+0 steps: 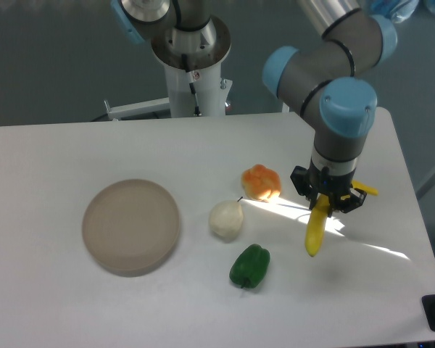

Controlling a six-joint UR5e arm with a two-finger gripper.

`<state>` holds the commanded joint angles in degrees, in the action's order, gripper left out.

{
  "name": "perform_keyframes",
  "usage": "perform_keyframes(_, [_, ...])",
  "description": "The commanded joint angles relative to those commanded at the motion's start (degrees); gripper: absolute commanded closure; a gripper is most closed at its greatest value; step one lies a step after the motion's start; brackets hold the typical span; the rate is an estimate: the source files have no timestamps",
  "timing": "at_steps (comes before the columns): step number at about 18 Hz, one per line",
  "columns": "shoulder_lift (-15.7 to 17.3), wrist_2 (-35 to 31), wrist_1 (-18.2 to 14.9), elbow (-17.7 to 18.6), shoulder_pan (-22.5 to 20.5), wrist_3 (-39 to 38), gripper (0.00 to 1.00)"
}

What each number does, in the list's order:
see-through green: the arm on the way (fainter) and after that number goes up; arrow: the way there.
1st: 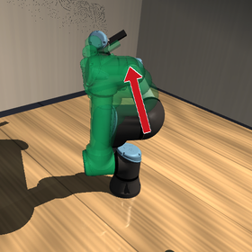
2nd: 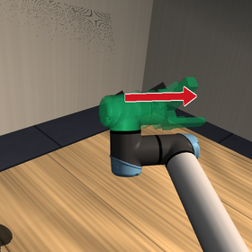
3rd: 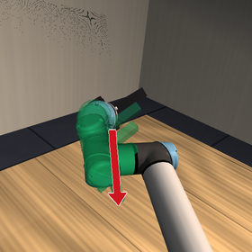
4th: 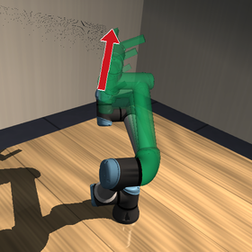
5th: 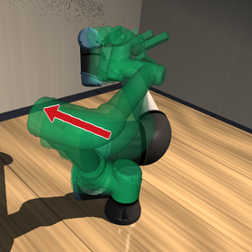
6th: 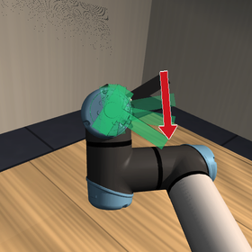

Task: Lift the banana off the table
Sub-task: 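Lift the grasped banana up off the table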

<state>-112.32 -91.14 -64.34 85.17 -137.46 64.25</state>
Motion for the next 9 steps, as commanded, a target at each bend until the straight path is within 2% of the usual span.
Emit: perform_keyframes(9, [-0.53, 0.0, 0.27, -1.05, 0.27, 0.0, 0.69])
